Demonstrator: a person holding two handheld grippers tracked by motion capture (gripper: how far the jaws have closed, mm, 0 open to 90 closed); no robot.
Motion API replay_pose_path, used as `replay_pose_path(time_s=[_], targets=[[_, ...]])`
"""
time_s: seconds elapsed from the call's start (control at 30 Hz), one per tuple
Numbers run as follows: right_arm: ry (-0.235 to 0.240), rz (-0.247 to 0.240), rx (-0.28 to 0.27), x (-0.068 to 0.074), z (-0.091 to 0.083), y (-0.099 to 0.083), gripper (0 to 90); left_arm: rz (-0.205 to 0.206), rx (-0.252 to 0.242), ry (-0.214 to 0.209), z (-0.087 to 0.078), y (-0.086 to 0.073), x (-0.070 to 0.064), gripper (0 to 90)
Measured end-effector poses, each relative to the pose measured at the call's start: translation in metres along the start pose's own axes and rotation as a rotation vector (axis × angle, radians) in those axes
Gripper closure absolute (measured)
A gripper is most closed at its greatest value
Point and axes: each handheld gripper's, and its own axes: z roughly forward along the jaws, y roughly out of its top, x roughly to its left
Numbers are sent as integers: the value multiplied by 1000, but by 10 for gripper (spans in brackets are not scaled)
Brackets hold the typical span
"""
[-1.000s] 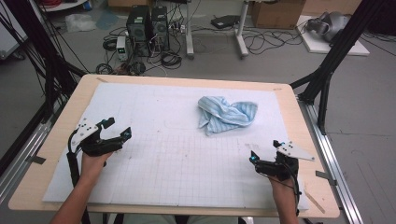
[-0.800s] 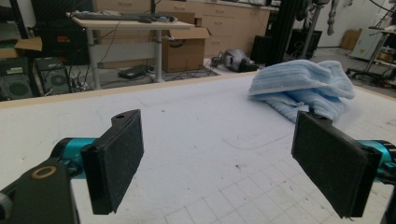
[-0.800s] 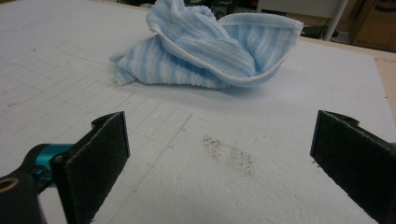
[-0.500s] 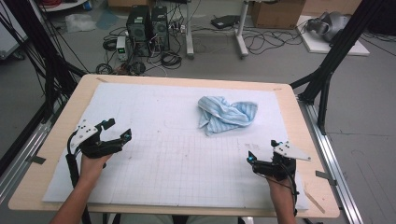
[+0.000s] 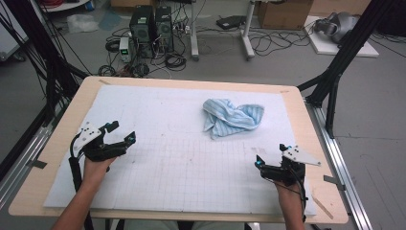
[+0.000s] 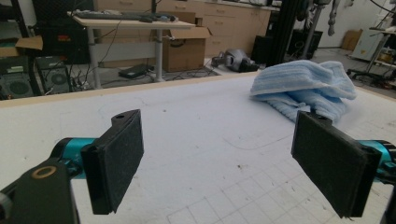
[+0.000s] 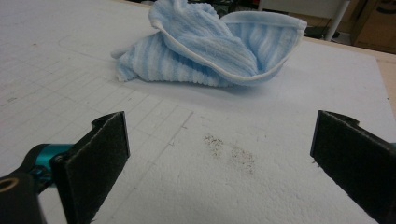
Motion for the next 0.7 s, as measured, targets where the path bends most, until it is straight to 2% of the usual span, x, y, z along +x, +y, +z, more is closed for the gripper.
replay_pose_path(time_s=[0.23,0.3,0.7], targets=[[7,5,-2,-2,-1,-1,36,-8,4,-9,2,-1,0,173],[3,-9,0,-2,0,-1,36,-20,2,-6,3,-2,1,173],[6,3,2,-2,-3,-2,36,-21,-1,-3,4,-2,1,174]])
